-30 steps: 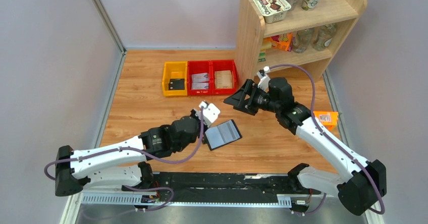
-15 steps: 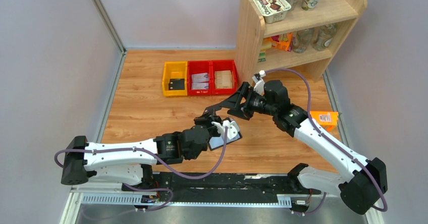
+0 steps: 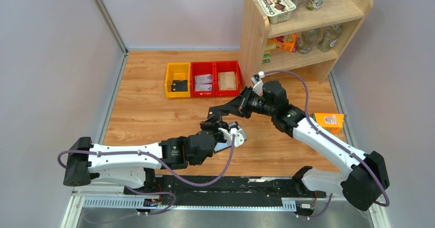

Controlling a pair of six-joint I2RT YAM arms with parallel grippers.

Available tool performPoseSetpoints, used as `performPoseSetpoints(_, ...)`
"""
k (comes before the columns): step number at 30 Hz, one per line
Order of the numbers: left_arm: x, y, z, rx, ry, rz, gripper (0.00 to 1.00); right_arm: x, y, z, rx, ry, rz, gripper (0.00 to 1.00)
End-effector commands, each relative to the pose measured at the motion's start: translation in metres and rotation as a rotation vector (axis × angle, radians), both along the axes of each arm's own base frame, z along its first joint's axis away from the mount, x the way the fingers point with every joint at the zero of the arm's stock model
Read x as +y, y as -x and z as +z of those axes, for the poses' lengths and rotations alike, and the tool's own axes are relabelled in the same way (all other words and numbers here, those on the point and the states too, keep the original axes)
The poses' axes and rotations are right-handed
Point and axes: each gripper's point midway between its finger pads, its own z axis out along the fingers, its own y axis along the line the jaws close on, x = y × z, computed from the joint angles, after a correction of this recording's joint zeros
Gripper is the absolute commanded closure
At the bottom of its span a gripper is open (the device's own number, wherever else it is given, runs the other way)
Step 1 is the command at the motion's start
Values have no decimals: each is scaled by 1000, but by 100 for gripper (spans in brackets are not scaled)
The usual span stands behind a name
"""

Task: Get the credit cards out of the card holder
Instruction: Remove the credit card from the card holder.

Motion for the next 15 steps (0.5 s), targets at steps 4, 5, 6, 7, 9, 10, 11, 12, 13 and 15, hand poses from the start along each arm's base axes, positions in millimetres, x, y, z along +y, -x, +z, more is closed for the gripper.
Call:
performPoseSetpoints(4, 18, 4, 17, 58, 171, 51, 64, 3, -4, 2, -57, -9, -1, 100)
performPoseSetpoints(5, 22, 6, 21, 70, 203, 51, 55, 1, -5, 2, -69, -7, -5, 100)
performPoseSetpoints(6, 26, 8, 16, 103, 233, 57, 51, -1, -6, -1, -72, -3, -9, 100)
performPoseSetpoints(7, 31, 10, 23, 118, 290, 57, 43, -1, -9, 7, -114, -32, -14, 100)
performPoseSetpoints(9, 42, 13, 21, 181, 351, 61, 35, -7, -10, 5, -145, -48, -23, 100)
performPoseSetpoints(10, 46, 12, 15, 239, 393, 74, 33, -8, -11, 4, -169, -46, -20, 100)
performPoseSetpoints(11, 51, 13, 20, 265, 444, 70, 30, -10, -12, 3, -188, -42, -23, 100)
performPoseSetpoints(12, 55, 12, 14, 331, 499, 80, 30, -12, -11, 6, -213, -45, -22, 100)
performPoseSetpoints(13, 52, 18, 15, 401, 576, 49, 29, -13, -11, 4, -233, -43, -19, 100)
performPoseSetpoints(15, 56, 19, 13, 495, 678, 38, 29, -16, -10, 6, -274, -51, -18, 100)
